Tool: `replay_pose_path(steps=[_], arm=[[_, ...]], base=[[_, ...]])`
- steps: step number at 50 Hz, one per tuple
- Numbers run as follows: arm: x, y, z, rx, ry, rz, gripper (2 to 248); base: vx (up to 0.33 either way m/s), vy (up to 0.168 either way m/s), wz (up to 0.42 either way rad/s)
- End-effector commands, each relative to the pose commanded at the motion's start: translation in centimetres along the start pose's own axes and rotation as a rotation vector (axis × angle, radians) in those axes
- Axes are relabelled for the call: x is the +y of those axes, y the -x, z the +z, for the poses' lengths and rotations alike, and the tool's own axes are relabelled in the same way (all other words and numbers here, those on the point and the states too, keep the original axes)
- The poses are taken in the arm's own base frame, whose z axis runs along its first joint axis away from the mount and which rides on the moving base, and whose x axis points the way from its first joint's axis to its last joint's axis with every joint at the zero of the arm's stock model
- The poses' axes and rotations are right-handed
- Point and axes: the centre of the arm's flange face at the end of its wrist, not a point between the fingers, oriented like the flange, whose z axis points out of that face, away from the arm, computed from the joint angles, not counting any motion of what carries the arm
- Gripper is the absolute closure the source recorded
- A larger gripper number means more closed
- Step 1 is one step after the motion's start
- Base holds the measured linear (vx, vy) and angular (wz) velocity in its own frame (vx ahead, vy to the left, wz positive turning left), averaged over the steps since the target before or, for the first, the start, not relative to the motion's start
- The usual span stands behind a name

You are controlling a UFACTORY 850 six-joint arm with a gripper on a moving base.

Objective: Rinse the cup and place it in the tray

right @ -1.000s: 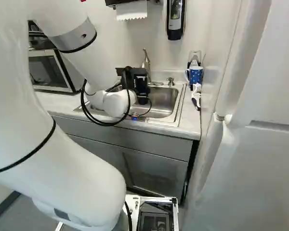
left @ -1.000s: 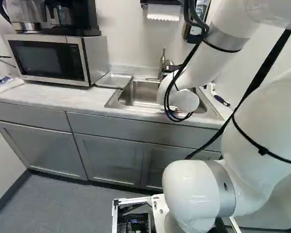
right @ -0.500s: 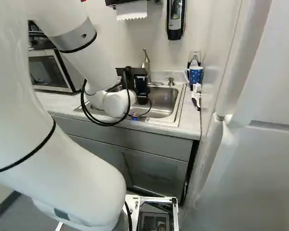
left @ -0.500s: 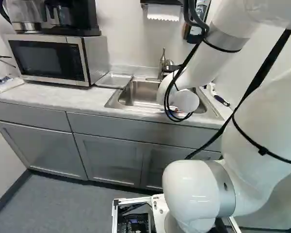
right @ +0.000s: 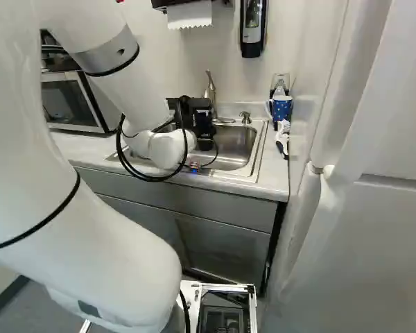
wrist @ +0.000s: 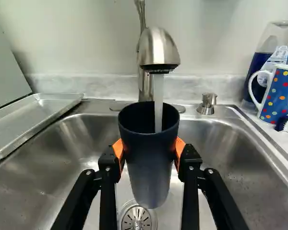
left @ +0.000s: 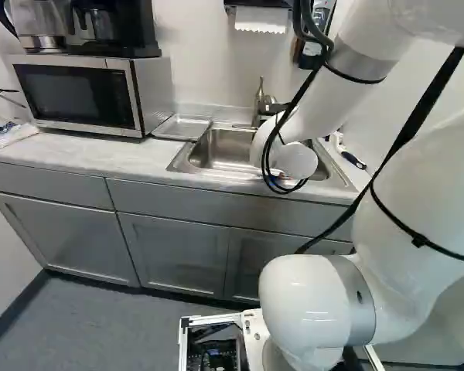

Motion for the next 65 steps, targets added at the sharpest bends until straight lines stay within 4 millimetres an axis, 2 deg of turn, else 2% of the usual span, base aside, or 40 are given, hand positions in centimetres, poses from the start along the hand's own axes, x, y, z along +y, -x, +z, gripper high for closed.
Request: replay_pose_path(steps=[65], arm=[[0.0,0.0,0.0,0.0,0.0,0.0,128]], base=[[0.0,0.0,0.0]])
